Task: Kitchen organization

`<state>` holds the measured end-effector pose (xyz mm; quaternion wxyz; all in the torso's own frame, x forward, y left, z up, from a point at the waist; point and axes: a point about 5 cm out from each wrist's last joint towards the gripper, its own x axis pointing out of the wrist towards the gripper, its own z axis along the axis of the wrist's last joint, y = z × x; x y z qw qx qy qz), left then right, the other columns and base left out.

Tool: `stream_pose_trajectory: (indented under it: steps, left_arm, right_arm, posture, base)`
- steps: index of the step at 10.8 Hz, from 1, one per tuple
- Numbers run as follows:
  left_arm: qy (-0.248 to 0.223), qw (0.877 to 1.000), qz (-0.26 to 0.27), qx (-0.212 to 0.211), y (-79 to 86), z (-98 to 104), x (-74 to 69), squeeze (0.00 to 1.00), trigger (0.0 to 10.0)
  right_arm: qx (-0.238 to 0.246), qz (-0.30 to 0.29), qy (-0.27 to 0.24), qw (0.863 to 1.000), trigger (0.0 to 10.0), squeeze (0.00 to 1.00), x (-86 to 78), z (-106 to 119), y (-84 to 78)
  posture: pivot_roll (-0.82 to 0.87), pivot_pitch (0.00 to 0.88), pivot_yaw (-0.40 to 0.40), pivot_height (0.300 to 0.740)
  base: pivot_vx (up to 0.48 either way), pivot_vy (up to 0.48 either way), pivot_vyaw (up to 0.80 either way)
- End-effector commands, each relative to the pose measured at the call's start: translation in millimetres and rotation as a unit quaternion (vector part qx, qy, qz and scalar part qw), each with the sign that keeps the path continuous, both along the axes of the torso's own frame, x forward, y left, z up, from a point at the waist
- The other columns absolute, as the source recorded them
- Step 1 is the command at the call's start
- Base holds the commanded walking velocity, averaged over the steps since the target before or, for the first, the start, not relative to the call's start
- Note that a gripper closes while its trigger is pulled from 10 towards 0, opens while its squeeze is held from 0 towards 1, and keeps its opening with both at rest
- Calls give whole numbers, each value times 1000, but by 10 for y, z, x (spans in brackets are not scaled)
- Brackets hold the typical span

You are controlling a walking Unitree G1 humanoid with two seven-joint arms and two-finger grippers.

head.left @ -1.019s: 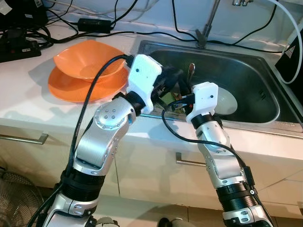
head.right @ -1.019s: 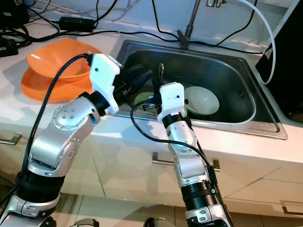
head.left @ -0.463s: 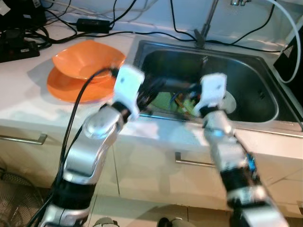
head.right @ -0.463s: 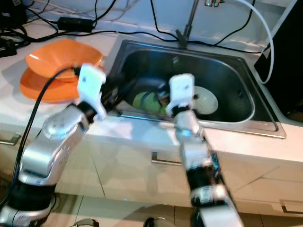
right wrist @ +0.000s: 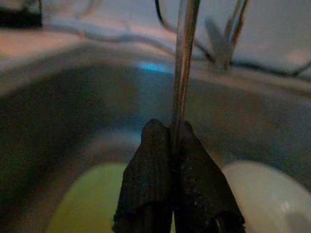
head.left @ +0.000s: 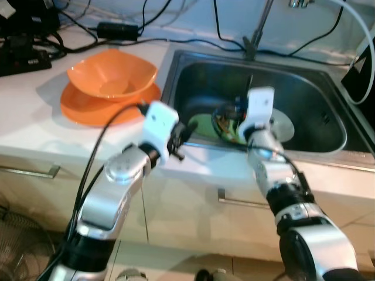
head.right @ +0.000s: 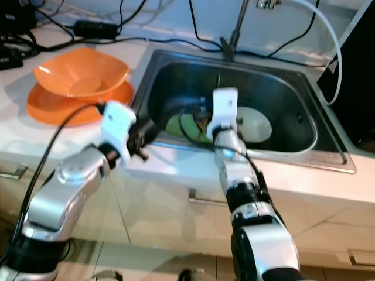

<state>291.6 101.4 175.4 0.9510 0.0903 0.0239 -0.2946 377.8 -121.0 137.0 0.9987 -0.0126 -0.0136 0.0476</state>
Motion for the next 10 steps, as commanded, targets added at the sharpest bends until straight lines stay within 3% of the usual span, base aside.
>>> stream_pose_trajectory:
  steps: [1, 2, 3, 4, 6, 7, 9, 10]
  left_arm:
    - [5, 1000, -12, 6, -46, -9, -36, 0, 10000]
    - [7, 1000, -12, 6, -41, -21, -50, 0, 10000]
    - [10, 1000, -11, 8, -39, -23, -61, 0, 10000]
    - [11, 1000, -11, 8, -38, -24, -68, 0, 10000]
    - [12, 1000, -13, 9, -42, -31, -73, 0, 10000]
    - [12, 1000, -14, 10, -48, -31, -77, 0, 10000]
    - [11, 1000, -14, 10, -49, -28, -76, 0, 10000]
    - [8, 1000, -12, 10, -53, -27, -69, 0, 10000]
  right_arm:
    - [-2, -7, 0, 1000, 10000, 0, 27, 13, -47]
    - [-5, -11, 15, 1000, 10000, 0, 18, -61, -67]
    - [6, -9, 27, 1000, 10000, 380, -2, -141, -64]
    - [6, -7, 30, 1000, 10000, 1000, -15, -173, -53]
    - [4, -9, 31, 999, 10000, 1000, -23, -198, -48]
    - [1, -9, 29, 1000, 10000, 0, -19, -194, -49]
    - [2, -11, 21, 1000, 10000, 0, -3, -157, -61]
    - [9, -13, -7, 1000, 10000, 0, 23, -48, -65]
  posture:
    - [51, 93, -126, 740]
    - [58, 93, -133, 740]
    - [60, 93, -131, 740]
    - [60, 91, -130, 740]
    - [61, 86, -127, 740]
    - [61, 85, -127, 740]
    - [61, 85, -128, 740]
    - [48, 87, -122, 740]
  base:
    - [0, 0, 0]
    - [0, 0, 0]
    - [0, 0, 0]
    - [0, 0, 0]
    - [0, 0, 0]
    - [0, 0, 0]
    - [0, 0, 0]
    - [0, 0, 0]
